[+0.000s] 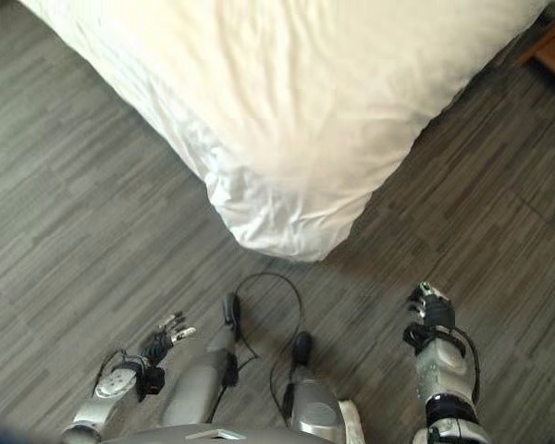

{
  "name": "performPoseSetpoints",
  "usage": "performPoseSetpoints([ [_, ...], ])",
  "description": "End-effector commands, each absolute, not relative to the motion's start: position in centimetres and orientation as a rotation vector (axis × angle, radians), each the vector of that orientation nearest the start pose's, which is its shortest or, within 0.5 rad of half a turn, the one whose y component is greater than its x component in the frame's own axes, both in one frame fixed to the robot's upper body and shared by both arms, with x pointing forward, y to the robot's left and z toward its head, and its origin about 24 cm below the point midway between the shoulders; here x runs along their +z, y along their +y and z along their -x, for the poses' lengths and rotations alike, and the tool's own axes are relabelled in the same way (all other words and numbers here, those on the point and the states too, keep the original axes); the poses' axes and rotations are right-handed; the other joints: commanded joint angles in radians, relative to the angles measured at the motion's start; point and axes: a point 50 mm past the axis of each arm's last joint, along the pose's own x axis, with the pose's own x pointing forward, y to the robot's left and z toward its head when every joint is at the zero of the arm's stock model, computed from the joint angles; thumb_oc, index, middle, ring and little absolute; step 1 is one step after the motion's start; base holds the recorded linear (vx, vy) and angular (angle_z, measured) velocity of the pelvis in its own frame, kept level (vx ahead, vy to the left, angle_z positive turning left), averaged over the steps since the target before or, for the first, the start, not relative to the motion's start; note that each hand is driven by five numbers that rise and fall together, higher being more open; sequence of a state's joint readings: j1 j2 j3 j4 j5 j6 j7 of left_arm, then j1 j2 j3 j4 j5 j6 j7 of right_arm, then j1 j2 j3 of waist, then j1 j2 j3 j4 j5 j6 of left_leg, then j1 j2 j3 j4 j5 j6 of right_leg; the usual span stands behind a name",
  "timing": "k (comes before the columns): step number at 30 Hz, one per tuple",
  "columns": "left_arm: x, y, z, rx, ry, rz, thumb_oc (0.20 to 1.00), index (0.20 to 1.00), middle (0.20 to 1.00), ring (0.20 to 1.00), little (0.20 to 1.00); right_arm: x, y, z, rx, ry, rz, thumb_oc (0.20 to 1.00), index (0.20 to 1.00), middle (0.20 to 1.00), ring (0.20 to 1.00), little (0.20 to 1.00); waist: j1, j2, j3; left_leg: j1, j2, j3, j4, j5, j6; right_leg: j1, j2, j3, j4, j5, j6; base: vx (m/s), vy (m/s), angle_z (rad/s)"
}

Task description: Making the bed.

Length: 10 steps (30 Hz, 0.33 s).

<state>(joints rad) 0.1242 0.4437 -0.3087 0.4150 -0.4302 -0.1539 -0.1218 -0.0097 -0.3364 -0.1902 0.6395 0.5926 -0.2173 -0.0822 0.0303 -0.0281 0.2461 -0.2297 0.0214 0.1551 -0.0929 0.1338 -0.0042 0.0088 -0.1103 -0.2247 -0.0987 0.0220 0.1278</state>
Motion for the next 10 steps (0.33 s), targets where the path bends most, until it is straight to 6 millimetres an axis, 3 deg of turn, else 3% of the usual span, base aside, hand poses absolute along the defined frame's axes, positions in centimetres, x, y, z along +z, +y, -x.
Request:
performPoseSetpoints([
  [1, -6.7, 21.5, -18.3, -0.16, 0.482, 0.034, 1.0, 1.0, 1.0, 1.0, 1.0, -3.3, -31.2, -18.9, -0.573, 0.221, -0.191, 1.0, 1.0, 1.0, 1.0, 1.0, -0.006, 0.026, -0.049, 0.101, 0.024, 0.001, 0.006, -0.041, -0.033, -0.076, -0.019, -0.004, 0.053, 0.026, 0.008, 0.0, 0.0, 0.0],
  [2, -5.0, 21.8, -19.5, -0.146, 0.392, 0.05, 1.0, 1.0, 1.0, 1.0, 1.0, -2.7, -29.0, -19.3, -0.455, 0.197, -0.14, 1.0, 1.0, 1.0, 1.0, 1.0, -0.016, 0.026, -0.084, 0.146, 0.026, 0.006, 0.006, -0.046, -0.032, -0.041, -0.021, -0.001, 0.075, 0.01, 0.007, 0.04, -0.037, -0.11],
  [4, -3.7, 21.7, -20.3, -0.115, 0.315, 0.072, 1.0, 1.0, 1.0, 1.0, 1.0, -2.3, -26.9, -19.6, -0.349, 0.186, -0.119, 1.0, 1.0, 1.0, 1.0, 1.0, -0.023, 0.022, -0.12, 0.192, 0.027, 0.012, 0.006, -0.051, -0.034, -0.001, -0.021, 0.005, 0.075, 0.003, 0.006, 0.04, -0.061, -0.08],
  [5, -3.2, 21.2, -21.1, -0.091, 0.275, 0.074, 1.0, 1.0, 1.0, 1.0, 1.0, -2.8, -24.7, -19.6, -0.269, 0.203, -0.156, 1.0, 1.0, 1.0, 1.0, 1.0, -0.027, 0.016, -0.151, 0.22, 0.03, 0.018, 0.006, -0.053, -0.036, 0.028, -0.019, 0.006, 0.073, -0.003, 0.002, 0.0, -0.059, -0.13],
  [10, -3.1, 19.4, -21.6, -0.037, 0.241, 0.199, 1.0, 1.0, 1.0, 1.0, 1.0, -3.6, -22.2, -18.3, -0.159, 0.26, -0.181, 1.0, 1.0, 1.0, 1.0, 1.0, -0.027, 0.007, -0.202, 0.273, 0.031, 0.017, 0.006, -0.065, -0.034, 0.084, -0.015, -0.003, 0.07, -0.018, -0.004, 0.01, -0.061, -0.05],
])
